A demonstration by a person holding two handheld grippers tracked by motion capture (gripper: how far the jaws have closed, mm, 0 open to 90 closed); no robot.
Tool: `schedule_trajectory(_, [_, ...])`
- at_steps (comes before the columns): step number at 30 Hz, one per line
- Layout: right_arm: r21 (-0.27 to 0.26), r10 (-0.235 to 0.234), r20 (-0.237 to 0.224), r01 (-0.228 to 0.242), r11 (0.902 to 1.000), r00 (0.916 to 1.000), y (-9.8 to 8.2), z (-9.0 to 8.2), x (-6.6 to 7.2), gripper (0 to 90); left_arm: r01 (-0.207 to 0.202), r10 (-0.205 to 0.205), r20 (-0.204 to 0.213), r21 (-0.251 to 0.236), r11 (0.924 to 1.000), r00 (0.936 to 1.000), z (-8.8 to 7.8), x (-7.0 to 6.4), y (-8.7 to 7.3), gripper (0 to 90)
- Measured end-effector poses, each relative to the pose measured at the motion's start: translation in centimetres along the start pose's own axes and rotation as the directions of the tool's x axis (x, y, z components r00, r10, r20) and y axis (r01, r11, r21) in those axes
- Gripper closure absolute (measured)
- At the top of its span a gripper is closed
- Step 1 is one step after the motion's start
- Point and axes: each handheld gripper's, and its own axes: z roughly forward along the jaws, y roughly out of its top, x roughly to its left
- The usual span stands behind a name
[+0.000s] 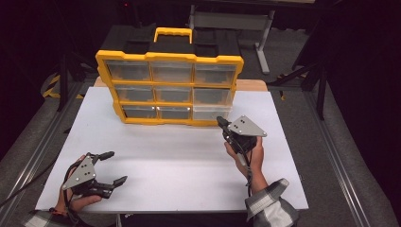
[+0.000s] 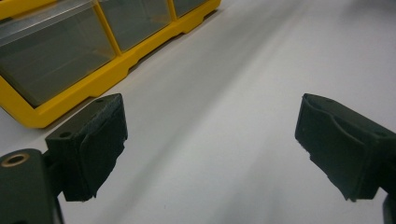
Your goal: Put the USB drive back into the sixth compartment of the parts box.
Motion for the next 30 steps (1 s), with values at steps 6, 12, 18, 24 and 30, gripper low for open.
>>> schedule_trajectory(6, [0.007, 0.001, 0.02, -0.001, 1.0, 0.9998, -0.2, 0.3, 0.0, 90.0, -0.001, 0.001, 0.001, 0.002, 1.0, 1.0, 0.0, 0.0, 0.0, 10.3])
schedule_trajectory(12, [0.007, -0.009, 0.022, 0.009, 0.9999, 0.9997, -0.2, 0.6, 0.2, 90.0, 0.003, -0.003, 0.002, 0.001, 1.0, 1.0, 0.1, 0.0, -0.1, 10.2])
schedule_trajectory(18, [0.012, -0.019, 0.028, 0.019, 0.9998, 0.9994, -0.2, 1.1, 0.4, 90.0, 0.002, -0.002, 0.003, 0.005, 1.0, 1.0, 0.2, 0.0, -0.1, 10.3])
schedule_trajectory(24, [0.011, -0.02, 0.037, 0.02, 0.9997, 0.9991, -0.2, 1.3, 0.4, 90.0, 0.005, -0.005, 0.006, 0.009, 0.9999, 1.0, 0.3, 0.0, -0.1, 10.3])
schedule_trajectory(30, [0.013, -0.016, 0.046, 0.015, 0.9998, 0.9988, -0.3, 1.6, 0.1, 90.0, 0.006, -0.006, 0.004, 0.01, 0.9999, 1.0, 0.3, 0.0, -0.1, 10.3])
